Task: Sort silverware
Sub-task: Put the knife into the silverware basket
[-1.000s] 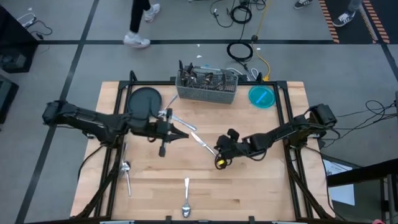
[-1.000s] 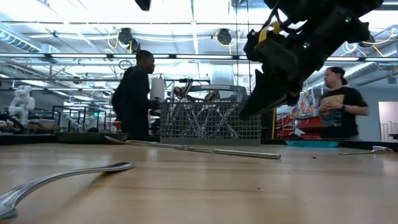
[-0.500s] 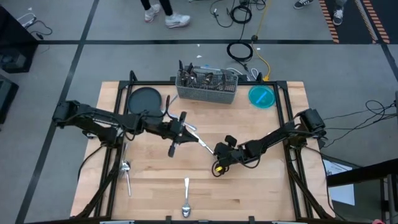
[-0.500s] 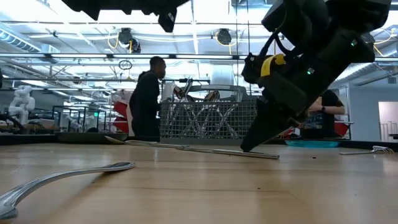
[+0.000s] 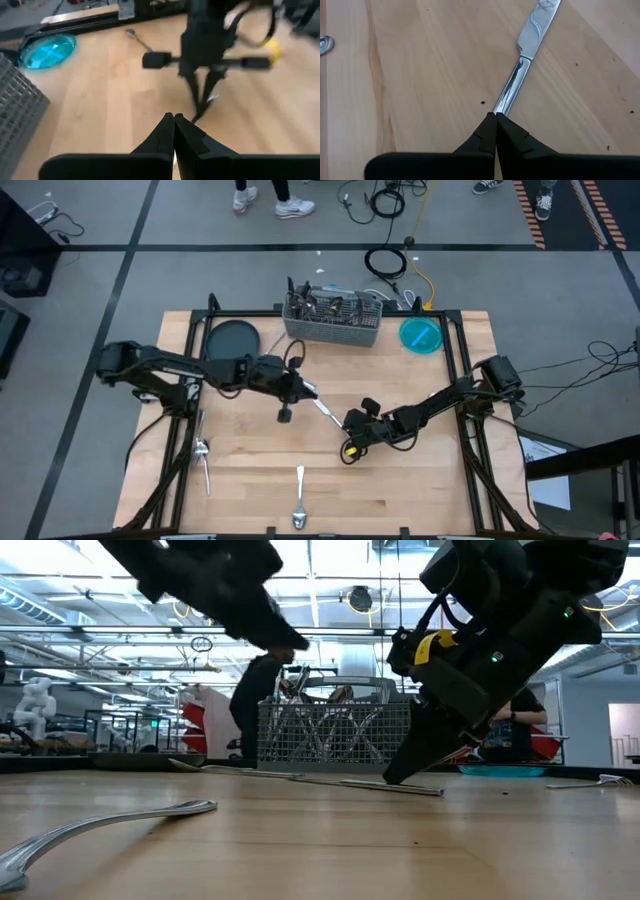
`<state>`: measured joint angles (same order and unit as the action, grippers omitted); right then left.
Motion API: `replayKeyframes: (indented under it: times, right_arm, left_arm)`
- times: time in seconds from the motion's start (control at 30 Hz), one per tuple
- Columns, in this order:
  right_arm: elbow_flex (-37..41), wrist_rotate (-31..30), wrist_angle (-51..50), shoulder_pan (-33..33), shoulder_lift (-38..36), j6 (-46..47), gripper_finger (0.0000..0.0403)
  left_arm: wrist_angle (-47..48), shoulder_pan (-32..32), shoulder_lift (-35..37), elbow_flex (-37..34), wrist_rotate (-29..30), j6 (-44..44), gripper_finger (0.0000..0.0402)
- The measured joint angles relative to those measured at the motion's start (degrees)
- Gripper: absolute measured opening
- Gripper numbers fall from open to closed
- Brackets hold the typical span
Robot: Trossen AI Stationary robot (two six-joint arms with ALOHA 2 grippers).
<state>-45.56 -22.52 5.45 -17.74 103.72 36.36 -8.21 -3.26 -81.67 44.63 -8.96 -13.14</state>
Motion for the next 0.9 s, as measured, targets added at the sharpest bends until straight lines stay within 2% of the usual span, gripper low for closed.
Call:
replayKeyframes:
  times: [0.1, 0.2, 0.33, 0.53, 0.67, 0.9]
  right_arm:
    - [0.04, 0.17, -0.23, -0.09, 0.0, 0.02, 0.0]
    - [1.34, 1.03, 0.78, -0.3, -0.02, 0.26, 0.0]
    - [4.22, 2.36, 1.38, -1.25, -0.27, 3.39, 0.0]
    - [6.41, 1.62, 2.68, -2.8, -0.35, 5.07, 0.0]
    - [6.58, 2.75, 2.85, -2.89, -0.35, 2.36, 0.0]
    - [6.58, 3.63, 2.86, -2.43, -0.39, 2.12, 0.0]
  left_arm:
    - [-0.95, -0.97, -4.67, -0.01, 0.45, -6.44, 0.0008]
    - [-1.54, -1.74, -8.66, -0.01, 0.55, -8.85, 0.0008]
    - [-1.33, -2.23, -12.63, -0.05, 2.36, -7.83, 0.0008]
    - [-2.05, -2.42, -13.84, -0.05, 7.26, -3.74, 0.0009]
    - [-5.04, -2.46, -13.84, -0.05, 7.07, -4.52, 0.0009]
    - [-3.36, -2.36, -13.81, -0.05, 1.44, -12.67, 0.0009]
